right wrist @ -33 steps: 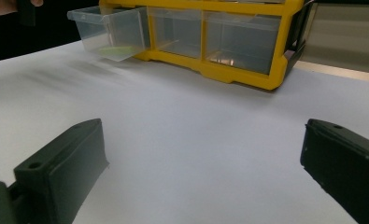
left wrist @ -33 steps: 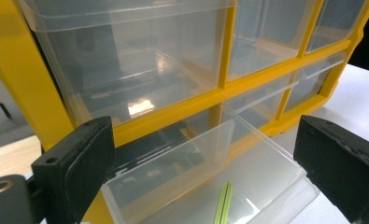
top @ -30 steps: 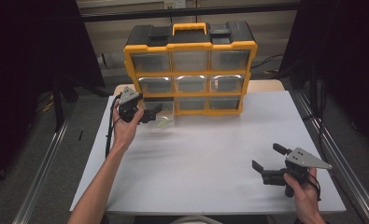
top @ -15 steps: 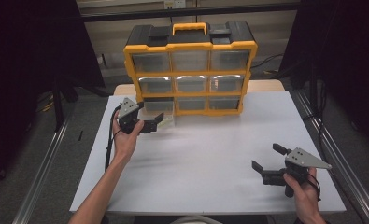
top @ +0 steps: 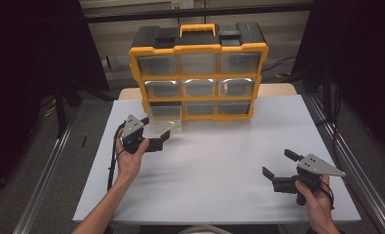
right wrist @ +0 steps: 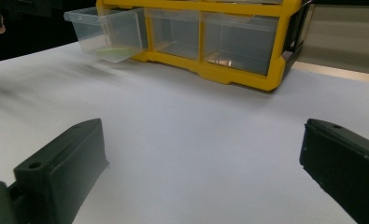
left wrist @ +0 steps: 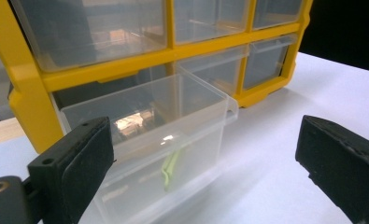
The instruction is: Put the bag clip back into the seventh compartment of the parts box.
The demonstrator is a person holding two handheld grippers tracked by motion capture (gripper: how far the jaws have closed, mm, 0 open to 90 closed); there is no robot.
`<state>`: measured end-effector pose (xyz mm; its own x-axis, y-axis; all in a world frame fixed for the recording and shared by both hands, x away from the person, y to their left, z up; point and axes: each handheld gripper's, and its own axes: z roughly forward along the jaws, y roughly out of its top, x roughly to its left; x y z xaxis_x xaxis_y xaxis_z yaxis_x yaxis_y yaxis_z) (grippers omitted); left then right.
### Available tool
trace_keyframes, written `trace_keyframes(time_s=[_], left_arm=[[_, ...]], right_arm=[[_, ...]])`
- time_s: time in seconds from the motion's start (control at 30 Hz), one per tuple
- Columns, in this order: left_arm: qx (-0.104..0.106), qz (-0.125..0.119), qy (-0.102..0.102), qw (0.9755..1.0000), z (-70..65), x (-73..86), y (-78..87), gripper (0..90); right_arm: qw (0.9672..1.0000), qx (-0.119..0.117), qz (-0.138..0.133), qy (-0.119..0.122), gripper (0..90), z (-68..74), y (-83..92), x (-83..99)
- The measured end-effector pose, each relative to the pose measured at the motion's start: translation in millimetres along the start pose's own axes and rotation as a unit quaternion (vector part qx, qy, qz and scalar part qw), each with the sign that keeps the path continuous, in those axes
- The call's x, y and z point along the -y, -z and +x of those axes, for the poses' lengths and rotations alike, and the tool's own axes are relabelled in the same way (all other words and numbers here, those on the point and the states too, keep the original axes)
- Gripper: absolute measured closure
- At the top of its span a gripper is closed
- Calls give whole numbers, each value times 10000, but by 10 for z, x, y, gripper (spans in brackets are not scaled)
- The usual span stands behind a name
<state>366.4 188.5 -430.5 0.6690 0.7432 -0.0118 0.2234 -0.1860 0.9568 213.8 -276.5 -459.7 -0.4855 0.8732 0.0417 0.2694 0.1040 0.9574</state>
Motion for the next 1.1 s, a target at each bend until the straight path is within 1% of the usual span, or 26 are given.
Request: trace_keyframes(time_s=[0.03,0.1,0.17,0.23,0.27,0.3,0.33,0.37,0.4,0.43,0.47,0.5,0.57,0.6,0.67,0.7,0.77,0.8,0.83,0.87,0.9,0.93,0.97,1.0,1.07,1.1], left_arm=[[46,-17,59,10000,-10,18,16,44],[46,-27,53,10000,-36,35,59,44],[-121,-107,26,9999,-68,33,120,43],[-52,-112,152,9998,-77,29,177,41],[-17,-127,152,9998,-84,35,201,41],[-20,-112,56,9999,-88,42,224,41],[4,-129,64,9999,-96,60,244,41],[-34,-205,80,9998,-100,84,267,41],[14,-276,189,9994,-102,110,283,40],[41,-261,231,9994,-99,133,300,39],[45,-265,355,9990,-99,155,317,39],[73,-257,410,9988,-92,177,338,39],[-8,-291,298,9991,-99,220,375,39],[-46,-269,302,9992,-104,236,389,39],[28,-298,320,9990,-114,269,420,39],[8,-245,297,9993,-125,279,442,39],[78,-230,239,9994,-137,295,481,39],[146,-239,308,9991,-144,291,500,39],[115,-254,314,9991,-146,276,530,38],[5,-304,292,9991,-151,260,564,39],[-32,-374,288,9989,-152,243,594,39],[-65,-389,295,9988,-148,230,626,39],[-99,-399,256,9988,-140,228,652,38],[-151,-389,257,9988,-144,234,672,39],[-145,-333,231,9991,-141,275,712,39],[-144,-294,214,9992,-140,303,727,39]], right_arm=[[10000,13,-19,-9,1,2,0,0],[10000,16,-19,-32,1,0,-2,3],[10000,62,-13,-58,2,0,-9,6],[9999,79,-19,-70,3,0,-14,5],[9999,85,-19,-69,3,-1,-16,5],[9999,88,-17,-66,3,-1,-16,5],[9999,94,-21,-64,3,0,-15,4],[9999,98,-29,-59,3,-1,-14,4],[9999,91,-23,-58,3,-1,-10,4],[9999,91,-25,-58,3,-1,-10,4],[9999,86,-25,-66,3,1,-12,4],[10000,63,-12,-51,3,2,-13,4],[10000,63,-29,-27,3,10,-14,2],[10000,53,-43,-30,3,15,-13,0],[10000,44,-40,-19,3,11,-7,0],[10000,32,-35,-21,3,5,-3,0],[9999,80,-66,-75,3,5,-3,2],[9999,84,-67,-67,4,2,-2,2],[9999,63,-52,-73,4,4,-3,2],[10000,60,-28,-14,5,3,0,3],[9999,93,-45,11,5,4,-3,2],[10000,76,-48,4,6,3,-6,0],[9999,87,-54,6,6,4,-11,0],[9999,113,-67,2,6,7,-14,1],[9999,100,-57,-25,6,6,-6,-1],[9999,133,-77,-47,6,5,-6,-1]])
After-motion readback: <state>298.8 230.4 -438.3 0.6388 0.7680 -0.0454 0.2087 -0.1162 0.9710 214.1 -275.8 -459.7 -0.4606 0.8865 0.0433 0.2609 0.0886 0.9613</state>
